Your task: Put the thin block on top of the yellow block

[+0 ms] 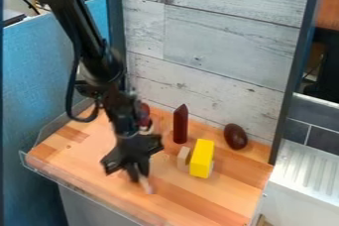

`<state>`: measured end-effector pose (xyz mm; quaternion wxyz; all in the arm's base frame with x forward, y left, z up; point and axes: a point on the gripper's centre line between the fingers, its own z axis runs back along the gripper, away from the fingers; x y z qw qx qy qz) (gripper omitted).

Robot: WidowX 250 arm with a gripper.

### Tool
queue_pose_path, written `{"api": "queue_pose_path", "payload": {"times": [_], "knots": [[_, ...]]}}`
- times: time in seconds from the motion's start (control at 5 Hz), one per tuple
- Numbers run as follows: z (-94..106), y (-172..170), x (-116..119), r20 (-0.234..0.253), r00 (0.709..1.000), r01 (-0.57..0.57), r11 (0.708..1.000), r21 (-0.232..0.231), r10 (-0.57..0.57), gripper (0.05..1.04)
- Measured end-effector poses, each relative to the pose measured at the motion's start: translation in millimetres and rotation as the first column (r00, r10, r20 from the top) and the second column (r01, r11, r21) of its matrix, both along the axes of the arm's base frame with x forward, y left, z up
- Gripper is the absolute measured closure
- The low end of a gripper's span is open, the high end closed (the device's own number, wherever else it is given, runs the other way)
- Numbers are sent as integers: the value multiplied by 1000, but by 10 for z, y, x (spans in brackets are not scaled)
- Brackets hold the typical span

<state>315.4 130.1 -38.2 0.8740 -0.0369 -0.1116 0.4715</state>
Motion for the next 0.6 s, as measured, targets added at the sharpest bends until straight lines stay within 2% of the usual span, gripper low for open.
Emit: {"api": "queue_pose_path", "payload": {"times": [0.2,0.4,0.6], "knots": [[469,-29,77,67,992,103,993,51,-106,933],[621,-108,68,62,980,185,982,34,-187,933],[718,-238,190,55,931,359,932,37,-361,933]]}}
